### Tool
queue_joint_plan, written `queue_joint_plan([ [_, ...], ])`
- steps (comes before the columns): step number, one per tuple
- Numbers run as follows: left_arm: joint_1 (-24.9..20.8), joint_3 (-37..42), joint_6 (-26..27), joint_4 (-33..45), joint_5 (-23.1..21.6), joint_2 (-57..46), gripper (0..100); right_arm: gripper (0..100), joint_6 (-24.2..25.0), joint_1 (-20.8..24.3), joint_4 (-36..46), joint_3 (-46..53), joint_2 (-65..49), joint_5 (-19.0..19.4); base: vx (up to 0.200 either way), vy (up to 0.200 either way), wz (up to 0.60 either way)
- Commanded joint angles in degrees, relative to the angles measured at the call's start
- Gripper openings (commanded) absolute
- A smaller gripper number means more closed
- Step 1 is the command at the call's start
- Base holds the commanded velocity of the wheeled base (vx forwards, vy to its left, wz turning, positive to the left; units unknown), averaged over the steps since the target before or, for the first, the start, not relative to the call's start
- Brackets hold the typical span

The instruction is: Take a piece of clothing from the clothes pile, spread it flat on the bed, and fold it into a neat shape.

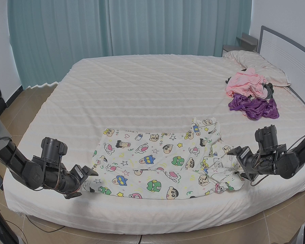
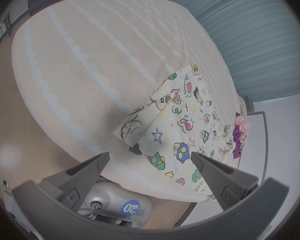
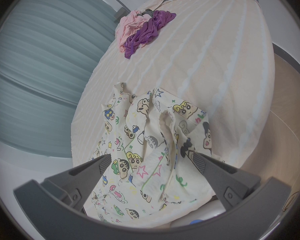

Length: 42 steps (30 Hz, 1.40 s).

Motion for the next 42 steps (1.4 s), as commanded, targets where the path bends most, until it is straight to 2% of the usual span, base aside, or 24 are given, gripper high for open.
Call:
queue_joint_plan([
  [1,0.02,-0.02,-0.01,-0.01,0.01,0.22,100,100,-0.01,-0.30,-0.09,-1.96,3.54,0.01,0.000,0.000,0.00],
  [9,0.11,-0.11,-0.01,-0.10,0.01,0.49,100,100,-0.18,-0.39,0.00,-4.42,7.32,-0.08,0.000,0.000,0.00],
  [10,0.11,-0.20,-0.01,-0.10,0.01,0.49,100,0,-0.71,-0.47,0.00,-4.42,7.76,-0.08,0.000,0.000,0.00],
  [18,0.28,-0.37,-0.01,-0.10,0.10,0.49,100,0,-1.68,-1.00,2.02,-3.89,6.53,-0.08,0.000,0.000,0.00],
  [26,0.28,-0.28,-0.01,-0.10,0.10,0.49,100,0,-2.64,-0.56,8.70,-5.21,-2.17,0.01,0.000,0.000,0.00],
  [30,0.28,-0.20,-0.01,-0.10,0.10,0.40,100,0,-3.35,-0.74,15.20,-10.93,-4.20,0.01,0.000,0.000,0.00],
  [42,0.20,-0.11,-0.01,-0.10,0.10,0.49,100,0,-6.33,-1.88,26.72,-24.46,-2.35,0.10,0.000,0.000,0.00],
])
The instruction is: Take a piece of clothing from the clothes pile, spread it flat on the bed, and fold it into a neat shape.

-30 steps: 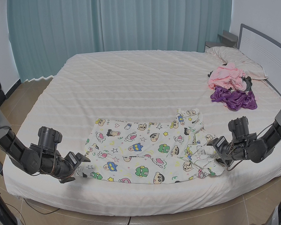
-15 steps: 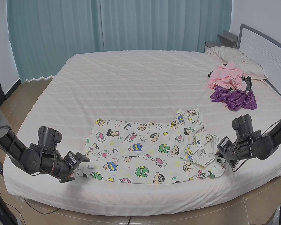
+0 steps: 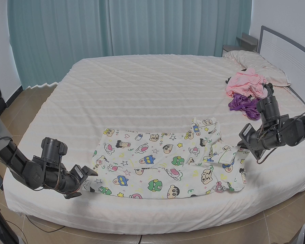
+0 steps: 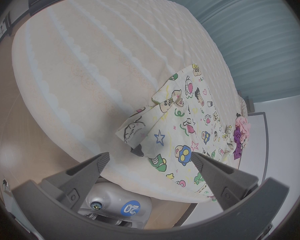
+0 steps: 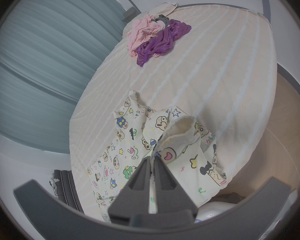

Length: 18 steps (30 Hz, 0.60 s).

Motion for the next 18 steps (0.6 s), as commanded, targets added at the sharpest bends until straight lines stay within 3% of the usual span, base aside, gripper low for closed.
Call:
queue_joint_plan([
  [1,0.00,0.03,-0.02,-0.01,-0.01,0.10,100,0,-0.57,0.04,2.12,-3.59,-0.26,0.01,0.000,0.000,0.00],
  [12,-0.18,0.20,0.16,-0.01,-0.10,0.10,100,0,-4.35,2.32,12.23,-3.85,-8.43,-0.16,0.000,0.000,0.00],
  [18,-0.70,0.99,0.25,-0.54,-0.27,-0.34,100,0,-6.55,2.50,12.93,-3.77,-9.57,-0.16,0.000,0.000,0.00],
])
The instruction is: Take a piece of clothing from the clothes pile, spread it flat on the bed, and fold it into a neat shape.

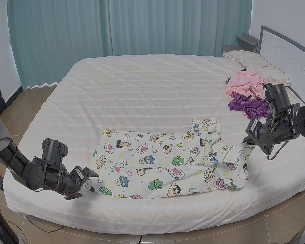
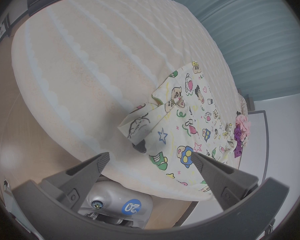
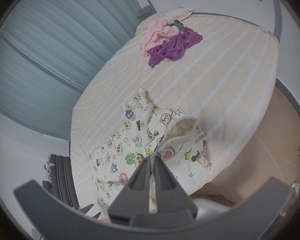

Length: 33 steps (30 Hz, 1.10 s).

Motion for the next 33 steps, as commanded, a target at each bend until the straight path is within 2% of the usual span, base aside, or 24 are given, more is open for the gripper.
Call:
queue_joint_plan([
  [1,-0.35,0.78,0.09,-1.26,-0.08,-0.39,100,0,-0.11,0.36,0.08,0.15,-1.29,-0.02,0.000,0.000,0.00],
  [6,-0.79,3.68,0.35,-7.41,-1.31,-0.48,100,0,0.07,0.28,-0.62,0.41,1.00,-0.02,0.000,0.000,0.00],
  [7,-1.58,5.26,0.53,-11.72,-2.80,-0.66,100,0,0.16,0.36,-0.62,0.24,1.35,-0.02,0.000,0.000,0.00],
  [9,-2.11,5.61,0.35,-14.79,-3.24,-0.92,100,0,0.07,0.36,-0.62,0.06,1.35,0.07,0.000,0.000,0.00],
  [12,-4.83,4.12,0.44,-15.67,-3.07,-0.31,100,0,-0.02,0.36,-0.62,-0.03,1.44,-0.02,0.000,0.000,0.00],
  [14,-4.83,4.12,0.44,-15.67,-3.07,-0.31,100,0,-0.02,0.36,-0.62,-0.03,1.44,-0.02,0.000,0.000,0.00],
  [15,-6.68,0.07,0.35,-15.59,-2.80,2.51,100,0,0.07,0.36,-0.62,0.06,1.53,0.07,0.000,0.000,0.00],
  [20,-8.09,-4.14,0.53,-15.94,-2.28,9.45,100,0,0.16,0.28,-0.62,0.06,1.35,-0.02,0.000,0.000,0.00],
  [22,-8.09,-4.93,0.61,-16.03,-1.31,10.77,100,0,0.16,0.19,-0.62,-0.03,1.26,-0.02,0.000,0.000,0.00],
  [24,-8.17,-6.96,1.05,-16.03,2.56,14.28,100,0,0.07,0.28,-0.62,-0.11,1.18,-0.02,0.000,0.000,0.00],
  [26,-8.26,-8.19,3.43,-16.03,5.63,16.57,100,0,-0.02,0.19,-0.71,-0.20,1.35,-0.02,0.000,0.000,0.00],
  [27,-8.26,-8.19,3.43,-16.03,5.63,16.57,100,0,-0.02,0.19,-0.71,-0.20,1.35,-0.02,0.000,0.000,0.00],
  [29,-8.35,-8.98,7.29,-16.20,9.41,18.41,100,0,-0.02,-0.08,-0.71,-1.26,1.62,-0.02,0.000,0.000,0.00],
  [33,-8.09,-11.88,8.35,-16.11,12.58,20.61,100,0,-0.11,-0.16,-0.71,-1.70,1.79,0.07,0.000,0.000,0.00],
])
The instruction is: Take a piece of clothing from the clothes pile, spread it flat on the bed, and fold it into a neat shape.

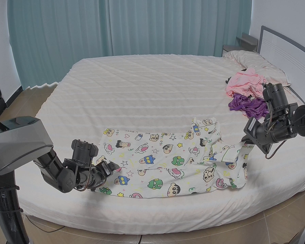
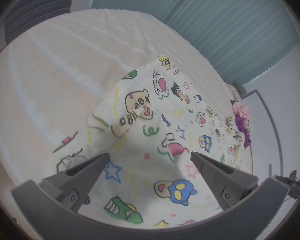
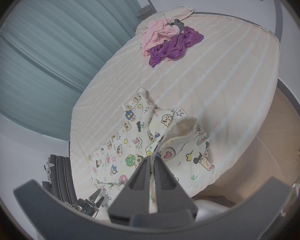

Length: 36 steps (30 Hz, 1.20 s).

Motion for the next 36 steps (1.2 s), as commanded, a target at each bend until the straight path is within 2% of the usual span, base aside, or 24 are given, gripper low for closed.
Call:
queue_joint_plan([
  [1,0.36,-3.51,0.99,-0.12,2.65,5.71,100,0,-0.15,-0.15,0.02,-0.78,0.56,0.07,0.000,0.000,0.00],
  [6,1.24,-4.83,1.16,-0.12,4.05,7.56,100,0,-0.24,-0.15,0.02,-0.87,1.09,-0.02,0.000,0.000,0.00],
  [13,4.66,-4.39,1.34,-4.52,4.58,8.70,100,0,-1.73,-0.33,0.02,-0.87,1.53,-0.02,0.000,0.000,0.00],
  [20,4.49,-2.72,1.25,-4.60,4.58,7.47,100,0,-1.73,0.11,0.11,-1.66,1.53,-0.02,0.000,0.000,0.00],
  [31,3.35,0.27,0.29,-4.52,2.73,1.32,100,0,-1.82,1.61,0.11,0.89,1.88,-0.02,0.000,0.000,0.00],
  [32,2.47,1.50,-1.74,-4.52,1.85,-3.96,100,0,-1.99,2.05,0.20,2.12,1.88,-0.02,0.000,0.000,0.00],
  [36,2.38,2.73,-2.53,-4.60,1.50,-8.00,100,0,-2.34,1.96,0.55,2.82,1.71,-0.02,0.000,0.000,0.00],
])
